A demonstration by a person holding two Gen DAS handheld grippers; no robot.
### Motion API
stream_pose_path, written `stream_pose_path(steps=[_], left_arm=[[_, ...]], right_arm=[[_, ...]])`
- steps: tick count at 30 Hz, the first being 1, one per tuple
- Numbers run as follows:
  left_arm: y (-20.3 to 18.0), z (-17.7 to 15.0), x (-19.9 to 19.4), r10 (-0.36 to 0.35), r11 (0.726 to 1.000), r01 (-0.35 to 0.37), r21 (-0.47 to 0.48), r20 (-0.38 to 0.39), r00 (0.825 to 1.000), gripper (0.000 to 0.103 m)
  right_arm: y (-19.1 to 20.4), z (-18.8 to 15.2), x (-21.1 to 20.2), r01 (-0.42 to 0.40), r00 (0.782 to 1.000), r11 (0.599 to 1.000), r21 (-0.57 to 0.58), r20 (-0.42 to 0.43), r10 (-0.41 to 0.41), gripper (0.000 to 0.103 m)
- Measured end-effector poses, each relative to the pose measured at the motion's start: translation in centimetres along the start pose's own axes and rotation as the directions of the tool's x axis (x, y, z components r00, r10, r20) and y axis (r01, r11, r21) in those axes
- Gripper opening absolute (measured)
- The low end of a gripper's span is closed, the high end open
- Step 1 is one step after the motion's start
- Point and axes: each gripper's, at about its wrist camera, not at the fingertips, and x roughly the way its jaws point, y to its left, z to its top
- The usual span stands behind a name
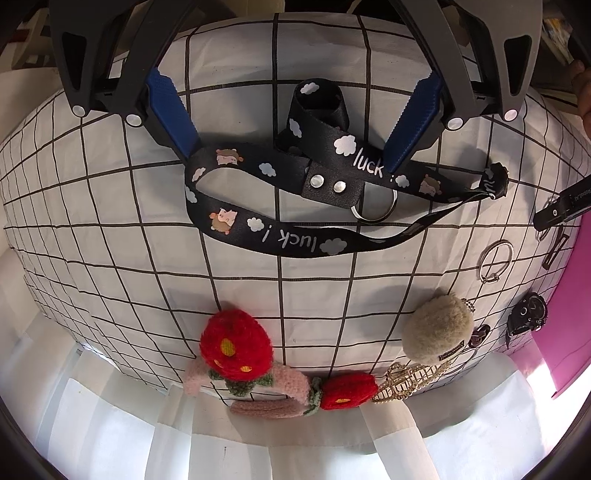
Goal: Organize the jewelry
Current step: 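Reach the right tool to the black lanyard while the left tool approaches the silver bangle, then grasp the silver bangle with the left tool while the right tool grasps the black lanyard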
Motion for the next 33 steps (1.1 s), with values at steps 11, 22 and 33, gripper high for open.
stream_pose_path(steps=[11, 22, 33], left_arm=[[-0.4, 0.0, -0.6, -0.042, 0.999, 0.042, 0.023, 0.011, 0.999, 0.046], [0.4, 0.6, -2.1, -0.076, 0.997, 0.076, -0.017, 0.0, 0.997, 0.046], [1.0, 2.6, -7.0, -0.099, 0.994, 0.102, -0.035, 0.073, 0.992, 0.046]], right_arm=[[1.7, 0.4, -1.1, -0.049, 0.998, 0.996, -0.076, 0.028, 0.051, 0.013], [1.9, 1.4, -2.8, -0.13, 0.99, 0.989, -0.069, 0.04, 0.133, 0.007], [2.8, 4.9, -8.3, -0.148, 0.977, 0.982, -0.118, 0.139, 0.164, 0.007]])
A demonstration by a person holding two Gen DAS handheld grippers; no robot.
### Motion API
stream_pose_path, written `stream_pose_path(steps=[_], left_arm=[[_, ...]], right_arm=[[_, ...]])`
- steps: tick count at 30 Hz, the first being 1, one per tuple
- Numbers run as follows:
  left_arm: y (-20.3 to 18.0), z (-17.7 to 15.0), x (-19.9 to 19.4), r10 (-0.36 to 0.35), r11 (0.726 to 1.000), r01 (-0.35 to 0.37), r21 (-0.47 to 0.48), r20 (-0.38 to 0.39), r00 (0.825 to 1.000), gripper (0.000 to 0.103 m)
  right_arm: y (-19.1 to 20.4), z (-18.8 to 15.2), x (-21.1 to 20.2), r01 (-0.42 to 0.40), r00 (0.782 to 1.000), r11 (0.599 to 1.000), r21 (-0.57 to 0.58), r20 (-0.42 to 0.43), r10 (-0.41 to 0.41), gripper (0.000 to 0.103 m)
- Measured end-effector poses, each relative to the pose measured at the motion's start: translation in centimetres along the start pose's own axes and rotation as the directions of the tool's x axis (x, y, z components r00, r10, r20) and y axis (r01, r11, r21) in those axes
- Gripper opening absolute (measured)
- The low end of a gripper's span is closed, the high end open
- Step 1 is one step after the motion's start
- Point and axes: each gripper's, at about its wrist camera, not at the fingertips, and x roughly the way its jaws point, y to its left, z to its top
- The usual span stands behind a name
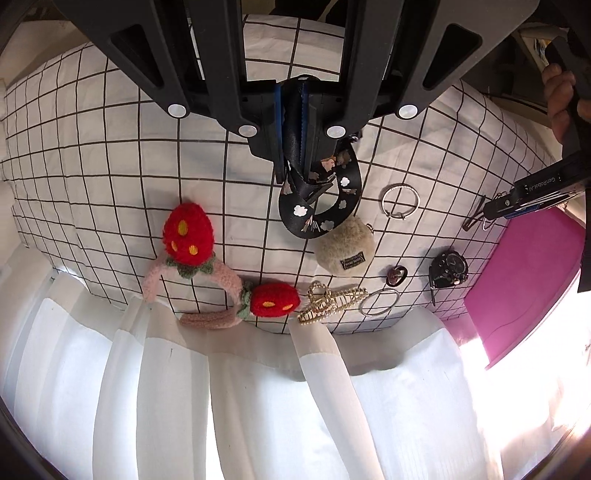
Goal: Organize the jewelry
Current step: 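Grasp the silver bangle with the left tool while the right tool grasps the black lanyard, then carry the bangle and lanyard with both tools over the pink tub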
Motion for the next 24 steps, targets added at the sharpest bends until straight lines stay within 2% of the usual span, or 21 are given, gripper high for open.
stream_pose_path(steps=[7, 12, 18, 24], left_arm=[[0.8, 1.9, -4.1, -0.009, 0.999, 0.011, -0.033, 0.077, 0.997, 0.046], [1.8, 3.1, -8.4, 0.016, 0.998, -0.006, -0.065, 0.148, 0.989, 0.046], [4.2, 5.1, -12.9, 0.057, 0.992, -0.029, -0.122, 0.237, 0.97, 0.046], [8.7, 7.3, -16.2, 0.142, 0.975, -0.084, -0.205, 0.287, 0.947, 0.046]], right_arm=[[2.0, 3.2, -3.0, -0.026, 0.996, 0.998, -0.054, 0.089, 0.03, 0.007], [4.2, 6.4, -5.7, -0.076, 0.98, 0.992, -0.104, 0.177, 0.093, 0.007], [8.4, 11.1, -7.8, -0.195, 0.936, 0.963, -0.184, 0.257, 0.239, 0.007], [14.7, 15.5, -8.2, -0.328, 0.873, 0.893, -0.308, 0.262, 0.411, 0.007]])
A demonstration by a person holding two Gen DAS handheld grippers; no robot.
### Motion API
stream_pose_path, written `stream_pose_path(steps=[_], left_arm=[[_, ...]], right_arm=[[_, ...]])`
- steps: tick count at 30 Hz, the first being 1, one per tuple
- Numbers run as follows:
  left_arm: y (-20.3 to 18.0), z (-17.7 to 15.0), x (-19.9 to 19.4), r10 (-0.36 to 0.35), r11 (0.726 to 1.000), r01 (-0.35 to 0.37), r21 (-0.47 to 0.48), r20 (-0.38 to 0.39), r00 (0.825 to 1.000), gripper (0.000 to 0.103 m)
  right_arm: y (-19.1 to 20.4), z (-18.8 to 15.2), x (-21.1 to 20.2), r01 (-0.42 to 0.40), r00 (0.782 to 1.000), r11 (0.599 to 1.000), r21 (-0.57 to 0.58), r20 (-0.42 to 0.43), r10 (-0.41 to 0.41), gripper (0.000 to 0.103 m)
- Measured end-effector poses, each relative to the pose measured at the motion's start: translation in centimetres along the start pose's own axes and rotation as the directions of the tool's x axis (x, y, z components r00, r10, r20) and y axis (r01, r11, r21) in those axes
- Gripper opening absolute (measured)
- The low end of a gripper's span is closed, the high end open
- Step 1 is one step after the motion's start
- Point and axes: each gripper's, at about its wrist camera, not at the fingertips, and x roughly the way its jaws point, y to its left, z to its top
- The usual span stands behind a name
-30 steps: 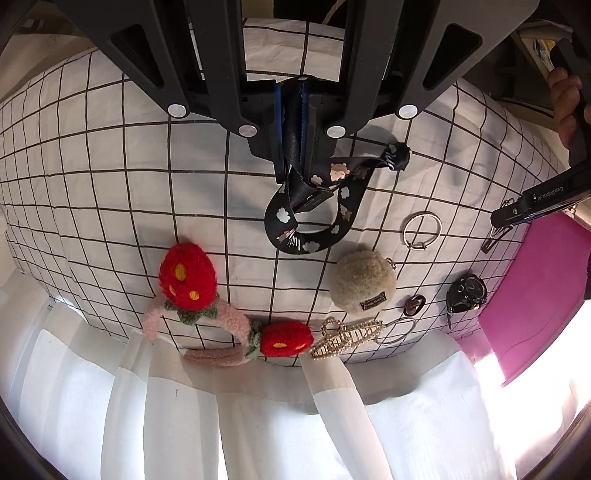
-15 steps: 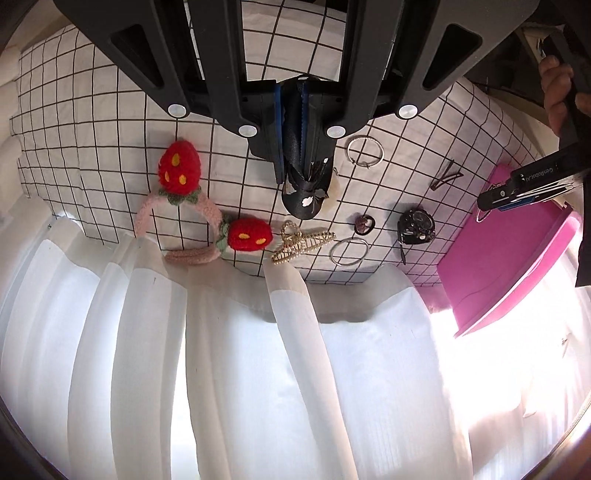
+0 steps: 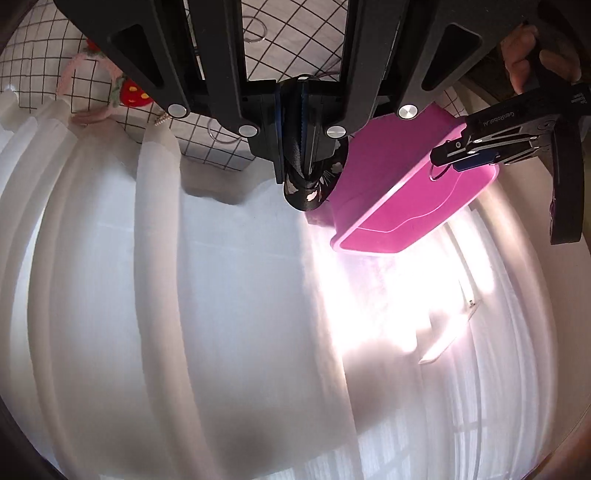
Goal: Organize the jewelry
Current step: 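Carry the bangle and lanyard with both tools over the pink tub, then open both tools to drop the bangle and lanyard into the tub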
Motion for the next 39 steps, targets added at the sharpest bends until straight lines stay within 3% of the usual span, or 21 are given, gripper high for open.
stream_pose_path(steps=[7, 15, 19, 24, 31, 35, 37, 39], left_arm=[[6.8, 5.0, -1.6, 0.113, 0.991, -0.109, -0.073, 0.05, 0.992, 0.046], [14.4, 7.4, 1.0, 0.232, 0.96, -0.231, -0.159, -0.013, 0.973, 0.046], [16.7, 6.9, 3.6, 0.263, 0.945, -0.273, -0.18, -0.074, 0.962, 0.046], [17.9, 6.4, 7.3, 0.246, 0.943, -0.275, -0.188, -0.164, 0.955, 0.046], [18.8, 5.7, 12.0, 0.199, 0.934, -0.283, -0.219, -0.34, 0.919, 0.046], [19.1, 5.3, 13.0, 0.202, 0.934, -0.295, -0.2, -0.384, 0.901, 0.047], [19.2, 5.1, 13.1, 0.207, 0.934, -0.302, -0.192, -0.396, 0.895, 0.047], [19.2, 5.0, 13.3, 0.207, 0.935, -0.304, -0.186, -0.41, 0.888, 0.048]], right_arm=[[6.3, 5.7, 5.9, -0.176, 0.984, 0.981, -0.083, -0.005, 0.176, 0.007], [12.8, 9.3, 14.3, -0.298, 0.953, 0.946, -0.131, -0.104, 0.286, 0.007], [15.1, 9.6, 19.7, -0.321, 0.936, 0.937, -0.139, -0.199, 0.291, 0.007], [16.8, 8.8, 25.7, -0.329, 0.903, 0.932, -0.149, -0.339, 0.265, 0.007], [17.3, 6.1, 32.5, -0.278, 0.815, 0.951, -0.139, -0.558, 0.156, 0.007], [17.4, 5.2, 33.6, -0.242, 0.786, 0.957, -0.159, -0.611, 0.097, 0.008], [17.4, 5.1, 33.9, -0.232, 0.782, 0.959, -0.163, -0.617, 0.085, 0.023], [17.2, 5.1, 33.9, -0.232, 0.779, 0.961, -0.15, -0.62, 0.091, 0.051]])
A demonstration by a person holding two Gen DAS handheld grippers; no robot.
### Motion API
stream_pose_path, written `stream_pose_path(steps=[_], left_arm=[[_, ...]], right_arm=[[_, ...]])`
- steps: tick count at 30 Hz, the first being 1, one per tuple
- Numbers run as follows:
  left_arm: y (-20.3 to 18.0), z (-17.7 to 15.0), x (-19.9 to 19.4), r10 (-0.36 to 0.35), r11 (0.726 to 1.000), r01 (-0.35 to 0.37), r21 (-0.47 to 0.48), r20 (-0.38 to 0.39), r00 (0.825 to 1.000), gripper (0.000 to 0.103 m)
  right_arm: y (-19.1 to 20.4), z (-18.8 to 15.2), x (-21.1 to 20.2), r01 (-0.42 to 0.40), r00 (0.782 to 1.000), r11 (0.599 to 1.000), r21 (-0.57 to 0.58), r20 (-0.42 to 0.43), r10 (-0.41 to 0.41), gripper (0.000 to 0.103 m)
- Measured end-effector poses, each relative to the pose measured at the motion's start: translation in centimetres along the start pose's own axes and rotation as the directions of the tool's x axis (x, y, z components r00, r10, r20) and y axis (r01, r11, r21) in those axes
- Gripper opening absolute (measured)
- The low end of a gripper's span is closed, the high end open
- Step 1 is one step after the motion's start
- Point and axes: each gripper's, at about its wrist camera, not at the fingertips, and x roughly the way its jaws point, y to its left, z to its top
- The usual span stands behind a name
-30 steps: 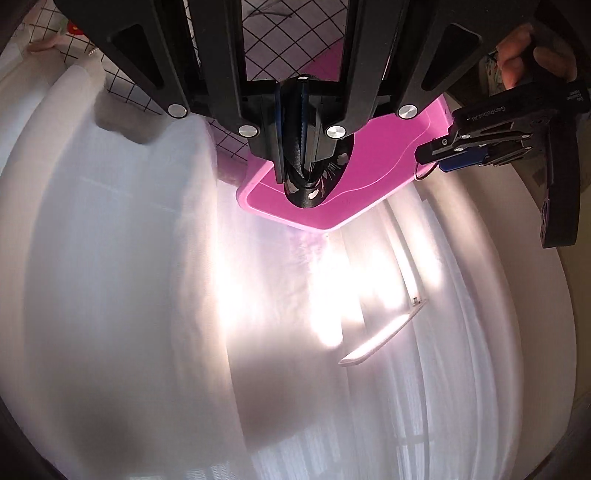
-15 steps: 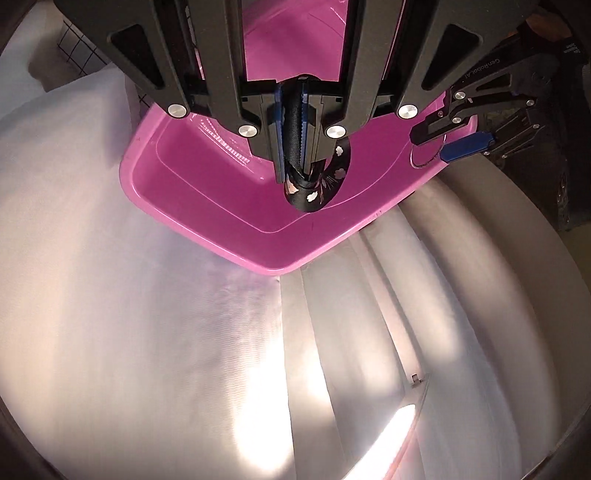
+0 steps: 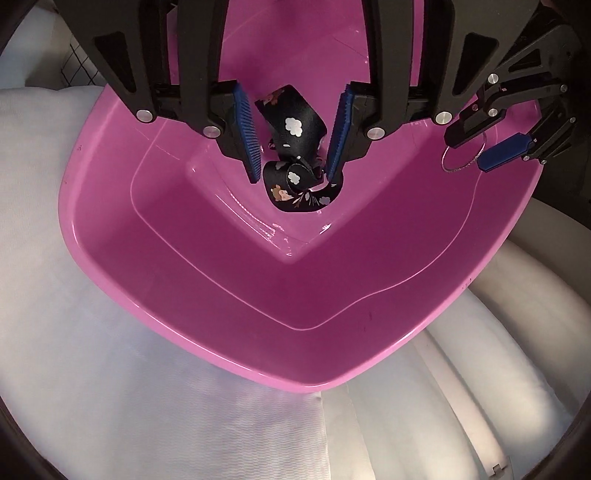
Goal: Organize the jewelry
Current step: 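Open both tools to drop the bangle and lanyard into the tub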
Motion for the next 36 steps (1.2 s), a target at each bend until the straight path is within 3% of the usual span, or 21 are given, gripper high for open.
stream_pose_path(steps=[3, 4, 6, 18, 36], left_arm=[[0.1, -0.2, 0.0, 0.015, 1.0, -0.015, 0.006, -0.004, 1.0, 0.05], [0.0, -0.1, 0.0, 0.02, 1.0, -0.02, 0.007, -0.007, 1.0, 0.062], [0.2, -0.1, -0.4, 0.024, 1.0, -0.024, 0.001, 0.006, 1.0, 0.075], [0.8, -0.2, -1.1, 0.048, 0.999, -0.048, 0.008, 0.027, 0.998, 0.075], [0.2, -2.3, -4.1, 0.061, 0.998, -0.061, 0.001, 0.073, 0.995, 0.075]], right_arm=[[0.2, -0.1, -0.1, 0.01, 1.0, 1.0, -0.009, 0.004, -0.01, 0.052], [0.3, 0.1, 0.0, 0.019, 1.0, 1.0, -0.012, 0.006, -0.019, 0.052], [0.7, 0.0, -0.2, 0.022, 1.0, 1.0, -0.013, 0.013, -0.022, 0.054], [0.3, 0.6, -1.2, 0.034, 0.999, 0.999, -0.01, 0.039, -0.034, 0.054], [1.5, -1.8, -5.1, 0.036, 0.993, 0.999, -0.019, 0.109, -0.034, 0.055]])
